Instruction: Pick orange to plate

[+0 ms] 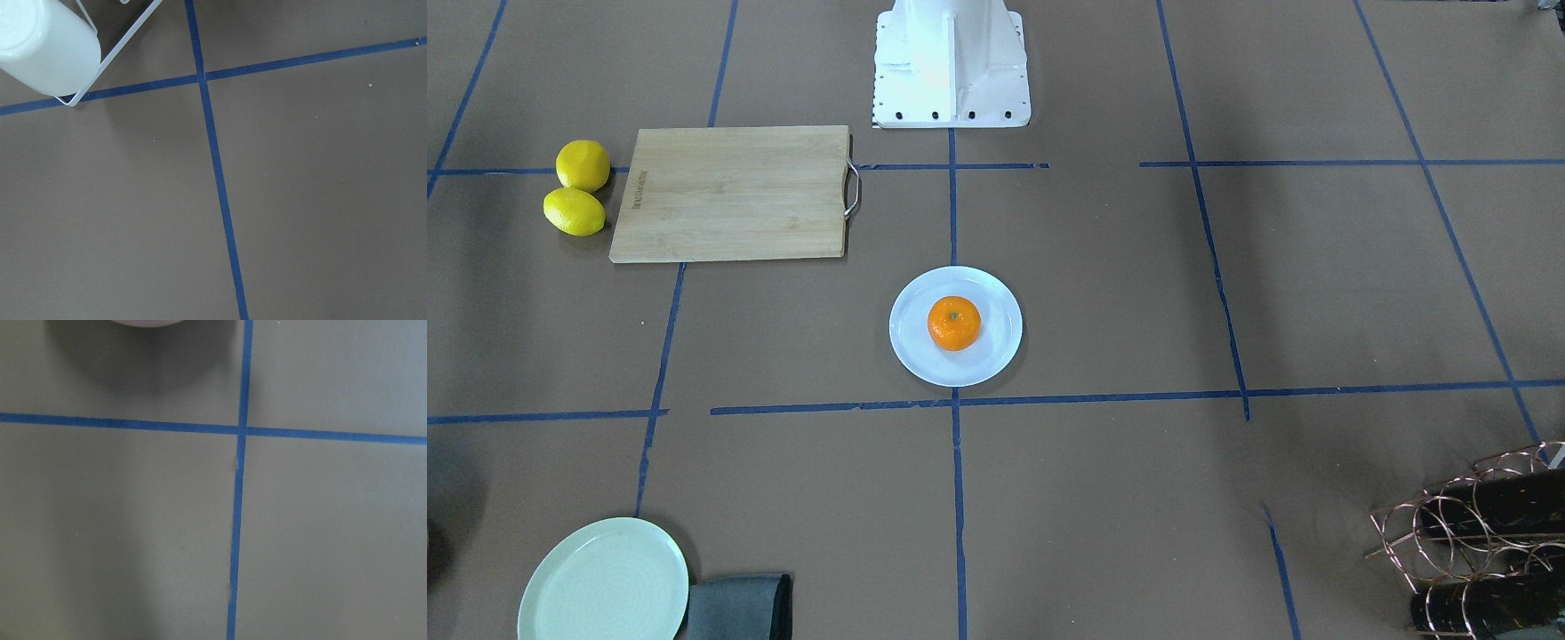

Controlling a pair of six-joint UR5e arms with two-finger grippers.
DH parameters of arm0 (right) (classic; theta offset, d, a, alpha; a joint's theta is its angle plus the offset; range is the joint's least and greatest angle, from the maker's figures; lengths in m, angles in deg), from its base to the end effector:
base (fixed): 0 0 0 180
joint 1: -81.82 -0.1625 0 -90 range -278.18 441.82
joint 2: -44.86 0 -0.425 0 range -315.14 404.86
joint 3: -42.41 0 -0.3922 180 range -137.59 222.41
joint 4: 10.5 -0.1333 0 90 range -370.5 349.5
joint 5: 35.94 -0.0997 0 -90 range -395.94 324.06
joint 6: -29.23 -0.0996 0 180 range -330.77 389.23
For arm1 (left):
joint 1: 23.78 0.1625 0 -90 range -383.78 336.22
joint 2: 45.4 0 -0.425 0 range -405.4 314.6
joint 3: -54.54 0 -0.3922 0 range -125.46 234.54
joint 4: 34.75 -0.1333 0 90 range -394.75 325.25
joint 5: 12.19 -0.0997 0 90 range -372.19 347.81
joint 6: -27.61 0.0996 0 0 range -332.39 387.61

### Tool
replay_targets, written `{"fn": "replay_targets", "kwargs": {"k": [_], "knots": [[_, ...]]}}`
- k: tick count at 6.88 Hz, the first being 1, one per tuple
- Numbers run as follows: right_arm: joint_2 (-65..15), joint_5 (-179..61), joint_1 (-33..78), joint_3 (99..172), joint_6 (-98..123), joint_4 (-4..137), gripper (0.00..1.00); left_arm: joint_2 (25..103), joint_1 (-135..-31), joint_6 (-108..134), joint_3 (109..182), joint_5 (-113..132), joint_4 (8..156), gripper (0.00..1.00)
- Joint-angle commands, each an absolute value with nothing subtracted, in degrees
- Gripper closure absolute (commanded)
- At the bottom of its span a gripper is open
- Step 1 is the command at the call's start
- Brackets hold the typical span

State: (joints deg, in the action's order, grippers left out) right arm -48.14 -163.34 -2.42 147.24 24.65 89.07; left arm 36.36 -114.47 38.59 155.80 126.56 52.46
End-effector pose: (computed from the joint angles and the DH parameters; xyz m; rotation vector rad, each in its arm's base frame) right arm 0.0258 -0.4693 0.5816 -0.0209 -0.6535 -0.0327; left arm -0.0636 -0.4300 0.6277 0.0904 0.8472 0.1703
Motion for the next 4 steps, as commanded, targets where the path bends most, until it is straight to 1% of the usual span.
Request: {"fn": "replay_targets", "kwargs": {"k": [1, 4], "knots": [[-52.60, -166.09, -4.48, 147.18, 24.75, 84.34, 0.00, 36.25, -114.57, 38.77, 156.49, 126.32, 52.44, 0.00], [-53.49, -165.93, -4.49, 147.35, 24.58, 84.25, 0.00, 36.34, -114.48, 38.77, 156.23, 126.14, 52.44, 0.00]]}}
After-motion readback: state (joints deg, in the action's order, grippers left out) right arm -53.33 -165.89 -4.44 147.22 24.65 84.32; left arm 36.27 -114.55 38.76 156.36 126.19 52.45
